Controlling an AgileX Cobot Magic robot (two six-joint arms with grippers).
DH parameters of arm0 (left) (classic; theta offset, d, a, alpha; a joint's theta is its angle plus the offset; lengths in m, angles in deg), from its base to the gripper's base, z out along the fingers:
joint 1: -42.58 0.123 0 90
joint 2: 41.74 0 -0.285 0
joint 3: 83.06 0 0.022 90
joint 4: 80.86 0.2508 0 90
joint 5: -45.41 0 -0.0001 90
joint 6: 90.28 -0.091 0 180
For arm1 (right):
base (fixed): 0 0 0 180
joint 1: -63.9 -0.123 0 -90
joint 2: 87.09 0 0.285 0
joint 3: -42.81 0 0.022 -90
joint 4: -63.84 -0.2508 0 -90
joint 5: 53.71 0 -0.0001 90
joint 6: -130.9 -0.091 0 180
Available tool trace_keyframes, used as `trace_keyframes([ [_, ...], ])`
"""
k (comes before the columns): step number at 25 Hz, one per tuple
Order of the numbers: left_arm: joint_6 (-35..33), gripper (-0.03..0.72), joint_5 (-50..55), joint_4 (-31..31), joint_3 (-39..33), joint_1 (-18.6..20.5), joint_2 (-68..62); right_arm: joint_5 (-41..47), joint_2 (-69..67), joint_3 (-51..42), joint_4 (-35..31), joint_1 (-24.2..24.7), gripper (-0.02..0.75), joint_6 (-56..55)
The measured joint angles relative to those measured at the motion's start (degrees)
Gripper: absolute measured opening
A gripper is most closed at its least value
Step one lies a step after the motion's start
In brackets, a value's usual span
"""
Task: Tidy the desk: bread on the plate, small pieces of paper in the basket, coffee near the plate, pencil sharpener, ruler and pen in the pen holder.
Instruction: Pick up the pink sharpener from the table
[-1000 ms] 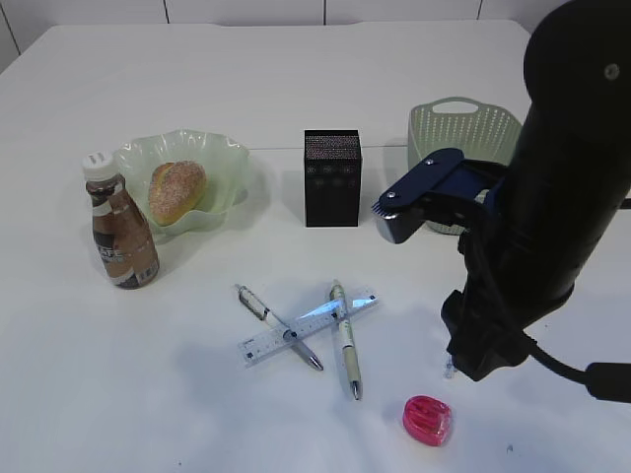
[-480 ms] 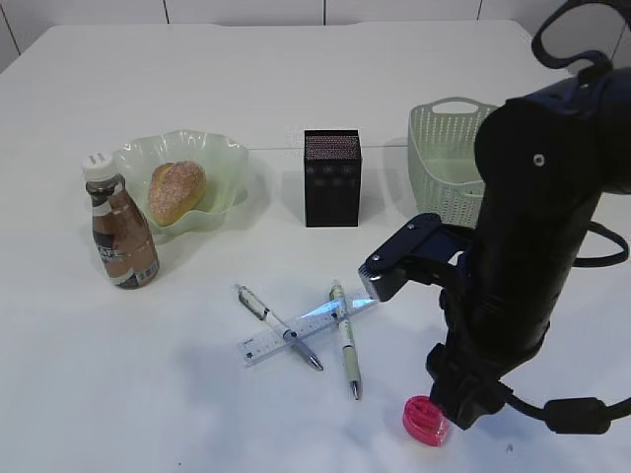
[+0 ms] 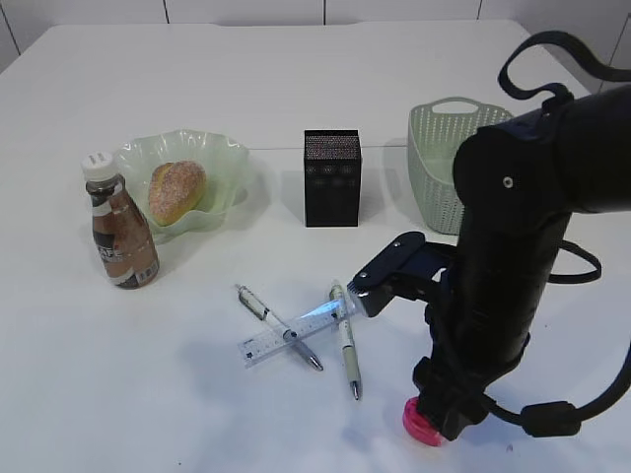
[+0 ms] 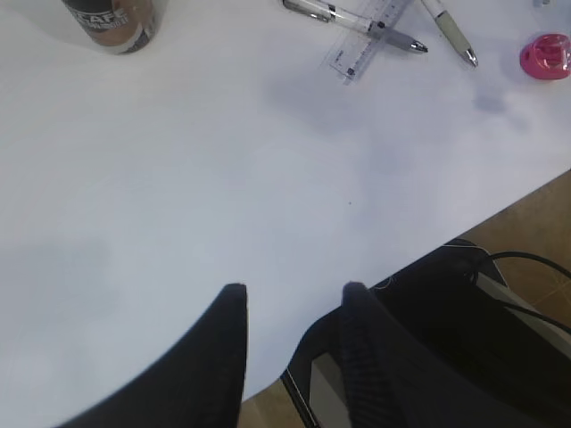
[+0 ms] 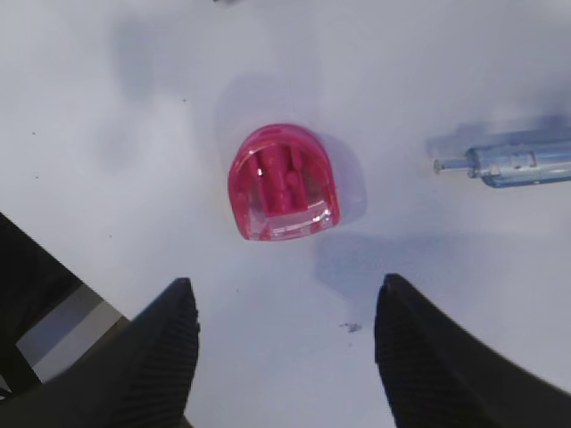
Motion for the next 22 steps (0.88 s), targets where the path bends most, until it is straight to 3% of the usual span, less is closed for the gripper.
trace_keyframes([
  [22, 0.0, 0.239, -0.4, 0.0, 0.0, 0.0, 0.0, -5.5, -4.4, 0.0, 2.1, -2.6, 0.495, 0.1],
])
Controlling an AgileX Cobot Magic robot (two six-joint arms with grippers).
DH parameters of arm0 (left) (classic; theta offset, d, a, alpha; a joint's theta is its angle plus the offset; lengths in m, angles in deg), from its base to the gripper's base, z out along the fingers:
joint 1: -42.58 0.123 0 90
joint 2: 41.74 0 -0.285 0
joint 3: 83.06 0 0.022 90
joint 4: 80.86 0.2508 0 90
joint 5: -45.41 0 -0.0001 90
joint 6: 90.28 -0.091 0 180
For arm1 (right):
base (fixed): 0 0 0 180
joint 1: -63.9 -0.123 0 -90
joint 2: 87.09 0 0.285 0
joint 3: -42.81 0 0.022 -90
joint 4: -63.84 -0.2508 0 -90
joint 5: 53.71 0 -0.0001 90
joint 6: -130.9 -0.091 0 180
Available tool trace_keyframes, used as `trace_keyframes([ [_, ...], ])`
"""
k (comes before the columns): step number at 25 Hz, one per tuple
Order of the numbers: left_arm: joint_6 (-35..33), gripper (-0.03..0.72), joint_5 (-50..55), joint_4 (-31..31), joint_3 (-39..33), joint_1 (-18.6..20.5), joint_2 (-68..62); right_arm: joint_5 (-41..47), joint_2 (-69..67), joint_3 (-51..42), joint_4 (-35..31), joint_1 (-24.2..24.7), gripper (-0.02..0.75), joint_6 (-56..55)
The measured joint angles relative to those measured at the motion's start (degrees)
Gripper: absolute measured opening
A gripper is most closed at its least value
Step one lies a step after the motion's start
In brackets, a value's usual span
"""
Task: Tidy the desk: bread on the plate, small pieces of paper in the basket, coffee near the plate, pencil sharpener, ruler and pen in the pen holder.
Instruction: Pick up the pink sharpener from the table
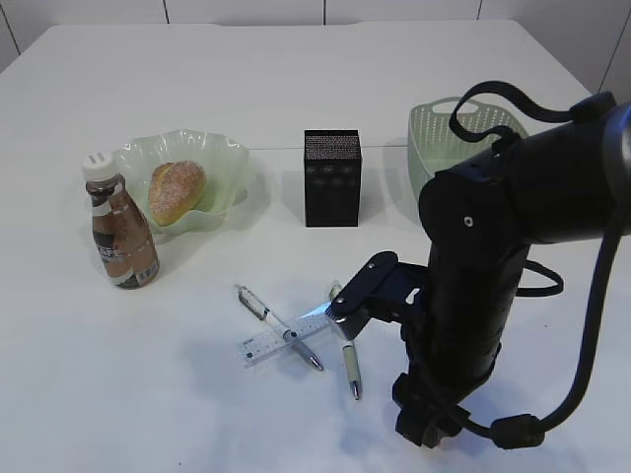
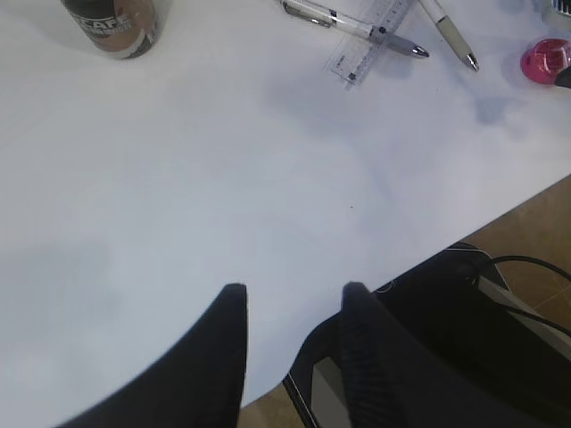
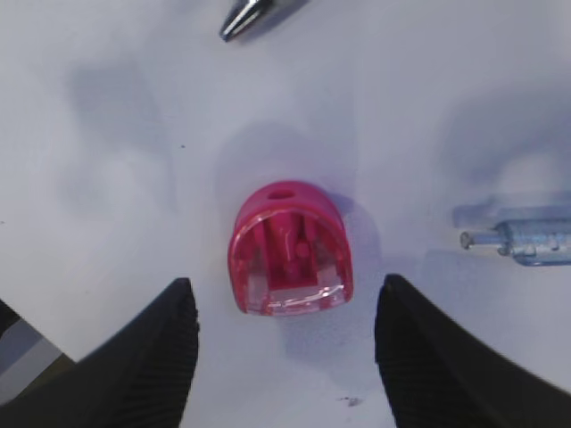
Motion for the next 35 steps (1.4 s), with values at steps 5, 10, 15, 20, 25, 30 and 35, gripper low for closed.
trace_keyframes([
  [5, 0.0, 0.239, -0.1, 0.0, 0.0, 0.0, 0.0, -0.7, -0.1, 0.0, 0.0, 0.0, 0.498, 0.0],
  [10, 0.0, 0.239, -0.1, 0.0, 0.0, 0.0, 0.0, -0.9, -0.7, 0.0, 0.0, 0.0, 0.500, 0.0],
  [15, 0.0, 0.239, -0.1, 0.0, 0.0, 0.0, 0.0, -1.5, -2.4, 0.0, 0.1, 0.0, 0.499, 0.0],
  [20, 0.0, 0.239, -0.1, 0.0, 0.0, 0.0, 0.0, -2.1, -4.4, 0.0, 0.1, 0.0, 0.500, 0.1],
  [25, 0.0, 0.239, -0.2, 0.9, 0.0, 0.0, 0.0, -3.3, -4.7, 0.0, 0.1, 0.0, 0.497, 0.1],
  [30, 0.0, 0.239, -0.2, 1.1, 0.0, 0.0, 0.0, -3.5, -4.7, 0.0, 0.1, 0.0, 0.411, 0.1],
  [35, 0.0, 0.239, -0.2, 1.4, 0.0, 0.0, 0.0, -3.4, -4.7, 0.0, 0.0, 0.0, 0.325, 0.1],
])
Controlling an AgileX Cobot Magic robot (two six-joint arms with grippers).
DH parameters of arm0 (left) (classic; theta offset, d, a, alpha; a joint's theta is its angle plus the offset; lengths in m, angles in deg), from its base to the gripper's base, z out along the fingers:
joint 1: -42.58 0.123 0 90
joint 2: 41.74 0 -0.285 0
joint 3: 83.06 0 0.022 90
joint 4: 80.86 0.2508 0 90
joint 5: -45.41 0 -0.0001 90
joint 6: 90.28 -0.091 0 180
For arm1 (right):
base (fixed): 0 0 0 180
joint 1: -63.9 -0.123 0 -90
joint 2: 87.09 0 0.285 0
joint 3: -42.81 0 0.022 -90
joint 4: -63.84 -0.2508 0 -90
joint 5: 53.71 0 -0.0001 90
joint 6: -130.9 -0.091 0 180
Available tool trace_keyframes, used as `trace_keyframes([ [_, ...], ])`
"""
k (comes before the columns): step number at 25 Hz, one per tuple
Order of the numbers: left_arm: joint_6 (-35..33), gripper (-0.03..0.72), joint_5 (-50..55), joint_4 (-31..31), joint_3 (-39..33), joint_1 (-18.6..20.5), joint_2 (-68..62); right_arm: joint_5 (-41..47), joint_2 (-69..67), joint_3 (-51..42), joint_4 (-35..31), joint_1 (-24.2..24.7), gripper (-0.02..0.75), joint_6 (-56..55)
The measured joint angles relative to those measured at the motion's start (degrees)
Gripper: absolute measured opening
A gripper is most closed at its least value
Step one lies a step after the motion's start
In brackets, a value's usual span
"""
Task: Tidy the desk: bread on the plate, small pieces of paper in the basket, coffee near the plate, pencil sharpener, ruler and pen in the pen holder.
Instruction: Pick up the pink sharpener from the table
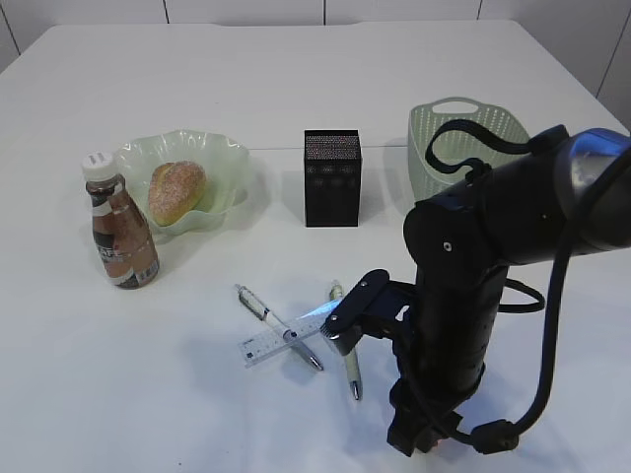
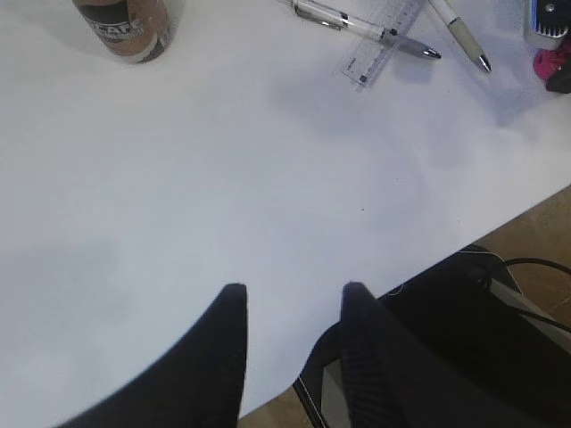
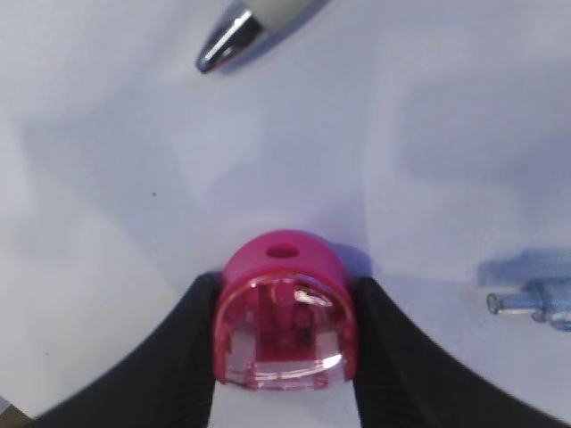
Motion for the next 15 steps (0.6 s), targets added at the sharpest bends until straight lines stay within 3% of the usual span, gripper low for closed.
trace_keyframes([
  [6, 0.0, 0.239, 0.0, 0.1, 0.0, 0.0, 0.0, 3.9, 0.0, 0.9, 0.0, 0.0, 0.314, 0.0],
  [15, 0.0, 0.239, 0.0, 0.1, 0.0, 0.0, 0.0, 10.7, 0.0, 11.4, -0.1, 0.0, 0.314, -5.9],
])
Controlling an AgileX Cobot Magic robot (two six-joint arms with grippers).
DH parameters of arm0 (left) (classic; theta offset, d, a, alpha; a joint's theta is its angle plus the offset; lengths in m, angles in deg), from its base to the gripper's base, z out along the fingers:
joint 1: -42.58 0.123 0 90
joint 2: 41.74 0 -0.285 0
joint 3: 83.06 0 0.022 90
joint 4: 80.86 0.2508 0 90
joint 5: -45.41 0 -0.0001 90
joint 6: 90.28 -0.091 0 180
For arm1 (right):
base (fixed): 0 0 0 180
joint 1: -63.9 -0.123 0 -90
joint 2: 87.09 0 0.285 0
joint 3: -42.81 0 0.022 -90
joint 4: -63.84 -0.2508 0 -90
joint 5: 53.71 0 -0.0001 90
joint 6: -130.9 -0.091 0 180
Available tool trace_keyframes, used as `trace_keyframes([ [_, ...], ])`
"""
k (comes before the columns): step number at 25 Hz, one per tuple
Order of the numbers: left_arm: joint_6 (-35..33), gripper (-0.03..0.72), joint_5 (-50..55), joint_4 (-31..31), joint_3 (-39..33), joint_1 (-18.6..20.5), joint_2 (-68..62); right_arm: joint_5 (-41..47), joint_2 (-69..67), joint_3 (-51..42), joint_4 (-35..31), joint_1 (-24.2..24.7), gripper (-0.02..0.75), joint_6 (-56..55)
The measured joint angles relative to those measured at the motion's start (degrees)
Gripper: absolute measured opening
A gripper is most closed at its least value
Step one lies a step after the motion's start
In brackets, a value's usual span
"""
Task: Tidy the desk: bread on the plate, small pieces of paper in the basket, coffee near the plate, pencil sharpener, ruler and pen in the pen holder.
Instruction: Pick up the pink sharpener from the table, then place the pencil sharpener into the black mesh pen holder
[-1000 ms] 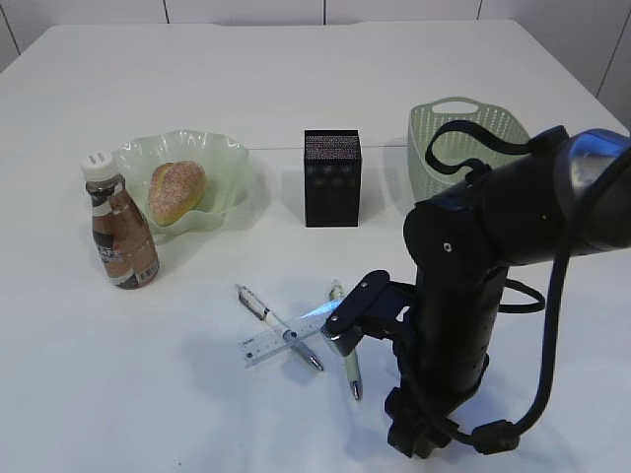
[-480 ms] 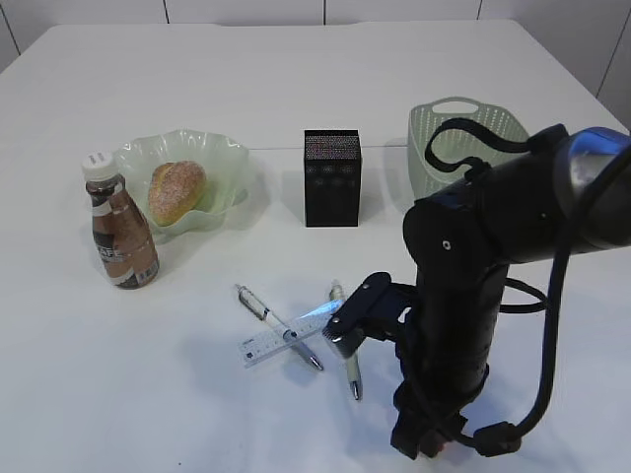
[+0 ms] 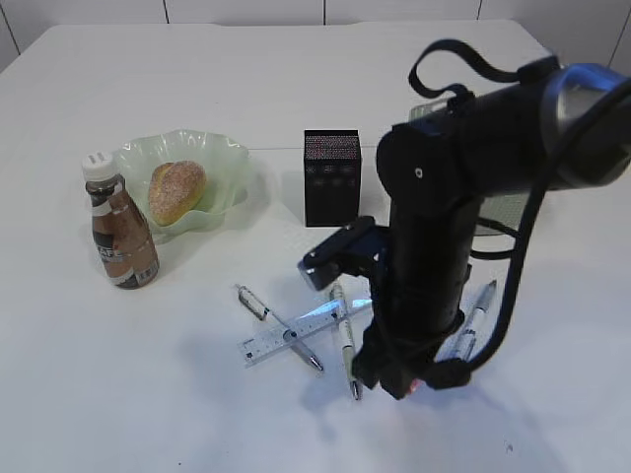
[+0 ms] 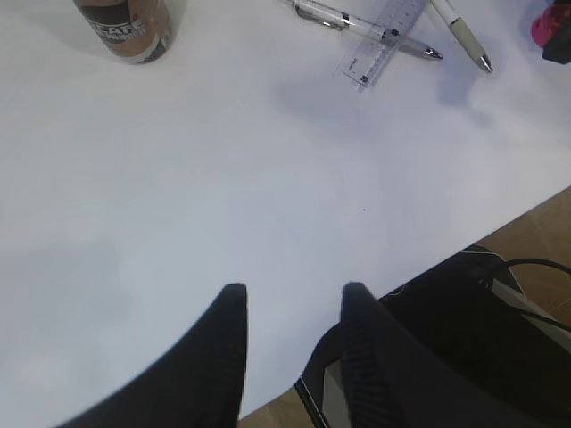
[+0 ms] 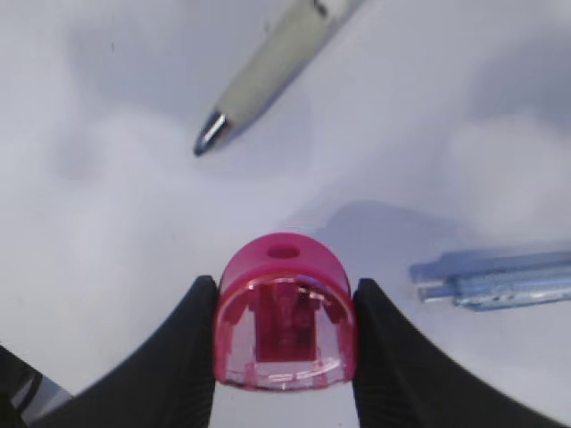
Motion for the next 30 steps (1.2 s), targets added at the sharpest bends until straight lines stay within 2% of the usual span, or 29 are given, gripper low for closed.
trace_keyframes([
  [6, 0.0, 0.239, 0.0, 0.0, 0.0, 0.0, 0.0, 0.5, -0.1, 7.2, -0.1, 0.0, 0.314, -1.2],
  [7, 0.0, 0.239, 0.0, 0.0, 0.0, 0.0, 0.0, 0.2, -0.1, 12.0, 0.4, 0.0, 0.314, -2.4],
  [10, 0.0, 0.239, 0.0, 0.1, 0.0, 0.0, 0.0, -1.3, -0.1, 15.7, 1.7, 0.1, 0.314, -4.3],
  [14, 0.0, 0.239, 0.0, 0.1, 0.0, 0.0, 0.0, -5.1, -0.3, 21.1, 8.3, 0.8, 0.314, -12.2],
  [16, 0.0, 0.239, 0.0, 0.1, 0.0, 0.0, 0.0, -5.6, -0.3, 21.4, 8.9, 1.0, 0.314, -12.7],
  [17, 0.0, 0.239, 0.0, 0.1, 0.0, 0.0, 0.0, -8.6, -0.3, 22.6, 12.4, 1.5, 0.314, -15.7],
  [20, 0.0, 0.239, 0.0, 0.2, 0.0, 0.0, 0.0, -12.8, -0.5, 23.0, 15.3, 2.4, 0.314, -19.2],
  [30, 0.0, 0.239, -0.1, 0.3, 0.0, 0.0, 0.0, -26.3, -2.2, 23.0, 17.6, 7.3, 0.314, -21.5],
])
